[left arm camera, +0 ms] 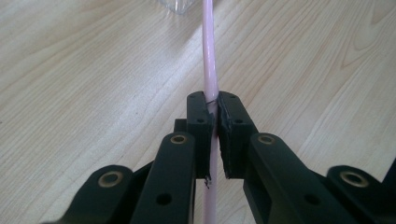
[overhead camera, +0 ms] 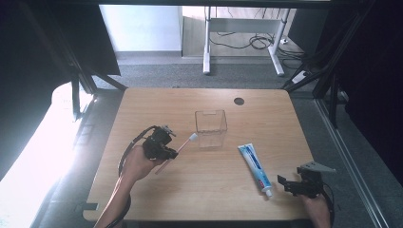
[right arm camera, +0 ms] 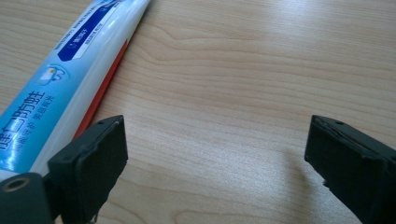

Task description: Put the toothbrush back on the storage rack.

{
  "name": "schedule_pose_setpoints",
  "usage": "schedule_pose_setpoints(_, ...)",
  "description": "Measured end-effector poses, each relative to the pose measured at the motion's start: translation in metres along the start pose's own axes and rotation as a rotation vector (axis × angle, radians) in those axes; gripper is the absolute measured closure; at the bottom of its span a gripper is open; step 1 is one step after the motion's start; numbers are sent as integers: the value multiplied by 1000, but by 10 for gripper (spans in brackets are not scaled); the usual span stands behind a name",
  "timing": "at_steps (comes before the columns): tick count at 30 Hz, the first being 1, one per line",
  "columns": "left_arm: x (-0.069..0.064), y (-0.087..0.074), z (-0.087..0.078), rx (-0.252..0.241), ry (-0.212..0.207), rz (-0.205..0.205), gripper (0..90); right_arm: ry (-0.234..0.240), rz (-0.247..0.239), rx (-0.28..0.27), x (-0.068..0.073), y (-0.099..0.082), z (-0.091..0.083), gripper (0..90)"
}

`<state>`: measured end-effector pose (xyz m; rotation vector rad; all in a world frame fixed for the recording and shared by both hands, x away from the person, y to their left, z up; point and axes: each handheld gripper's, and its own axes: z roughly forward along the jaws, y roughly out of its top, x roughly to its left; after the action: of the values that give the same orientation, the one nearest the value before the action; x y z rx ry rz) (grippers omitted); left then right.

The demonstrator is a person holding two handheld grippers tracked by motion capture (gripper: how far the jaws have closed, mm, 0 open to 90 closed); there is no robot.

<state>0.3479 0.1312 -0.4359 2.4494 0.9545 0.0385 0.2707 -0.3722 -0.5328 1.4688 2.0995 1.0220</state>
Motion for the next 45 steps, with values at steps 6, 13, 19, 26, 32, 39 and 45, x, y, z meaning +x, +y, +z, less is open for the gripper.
schedule_pose_setpoints(6, 2, 1, -13, -31, -6, 3, 840, 8, -8, 21, 1, -1, 3, 0)
schedule_pose_setpoints(13, 2, 6, -26, -67, 8, 4, 840, 10, -2, 23, 2, -1, 3, 0)
schedule_pose_setpoints(19, 2, 14, -32, -93, 11, 14, 840, 10, -8, 20, 1, -1, 3, 0)
schedule_pose_setpoints(26, 3, 24, -32, -132, 10, 16, 840, 8, -6, 18, 1, -1, 3, 0)
schedule_pose_setpoints(32, 3, 35, -32, -163, 16, 20, 840, 10, -6, 18, 1, -1, 3, 0)
schedule_pose_setpoints(39, 3, 48, -30, -195, 16, 30, 840, 14, -5, 17, 1, -1, 3, 0)
schedule_pose_setpoints(45, 2, 59, -26, -219, 15, 37, 840, 17, -3, 18, 1, -1, 3, 0)
